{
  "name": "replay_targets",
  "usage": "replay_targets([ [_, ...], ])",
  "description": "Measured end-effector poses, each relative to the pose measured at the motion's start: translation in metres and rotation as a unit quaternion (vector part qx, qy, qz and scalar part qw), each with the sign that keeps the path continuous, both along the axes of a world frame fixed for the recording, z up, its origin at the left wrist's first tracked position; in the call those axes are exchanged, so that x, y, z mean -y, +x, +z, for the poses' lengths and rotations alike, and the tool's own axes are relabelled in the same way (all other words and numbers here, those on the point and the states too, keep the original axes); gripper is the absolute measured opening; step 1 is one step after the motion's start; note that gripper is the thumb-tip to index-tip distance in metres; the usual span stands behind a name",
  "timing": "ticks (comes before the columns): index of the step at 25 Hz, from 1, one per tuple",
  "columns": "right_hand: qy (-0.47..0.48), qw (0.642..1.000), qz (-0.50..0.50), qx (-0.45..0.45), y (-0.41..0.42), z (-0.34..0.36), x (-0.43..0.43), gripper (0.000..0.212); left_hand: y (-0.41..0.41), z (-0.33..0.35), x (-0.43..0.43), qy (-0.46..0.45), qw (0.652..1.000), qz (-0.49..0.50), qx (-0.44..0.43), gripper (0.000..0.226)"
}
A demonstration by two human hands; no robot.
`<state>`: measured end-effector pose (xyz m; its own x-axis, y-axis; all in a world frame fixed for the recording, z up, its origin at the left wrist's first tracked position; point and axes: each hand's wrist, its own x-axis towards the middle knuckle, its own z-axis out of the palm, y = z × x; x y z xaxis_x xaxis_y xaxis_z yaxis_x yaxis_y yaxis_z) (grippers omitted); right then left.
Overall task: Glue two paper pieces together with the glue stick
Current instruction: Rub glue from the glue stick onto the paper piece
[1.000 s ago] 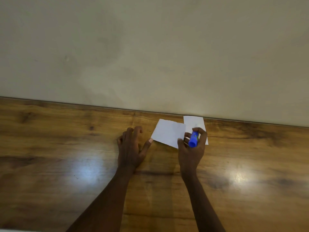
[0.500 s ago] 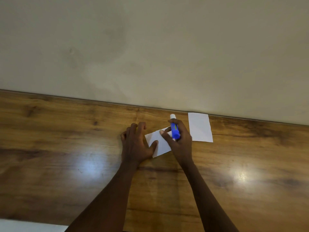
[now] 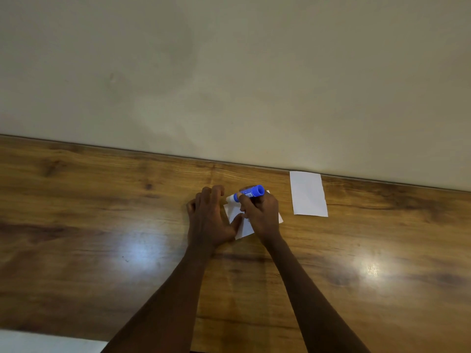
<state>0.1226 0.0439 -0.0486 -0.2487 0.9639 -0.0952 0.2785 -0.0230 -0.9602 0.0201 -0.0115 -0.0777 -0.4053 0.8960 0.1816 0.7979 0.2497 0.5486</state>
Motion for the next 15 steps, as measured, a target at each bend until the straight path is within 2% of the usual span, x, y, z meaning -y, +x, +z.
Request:
replay_targets([
  [7,0.024,0.995,0.066,0.073,0.0,0.0,0.001,0.013,0.0,0.002,0.0,-0.01,1.0,-0.007,0.011,0.065],
  [15,0.058,0.991,-0.054,0.104,0.039,0.0,-0.026,0.013,0.001,0.003,-0.002,-0.024,1.0,0.008,-0.016,0.064],
])
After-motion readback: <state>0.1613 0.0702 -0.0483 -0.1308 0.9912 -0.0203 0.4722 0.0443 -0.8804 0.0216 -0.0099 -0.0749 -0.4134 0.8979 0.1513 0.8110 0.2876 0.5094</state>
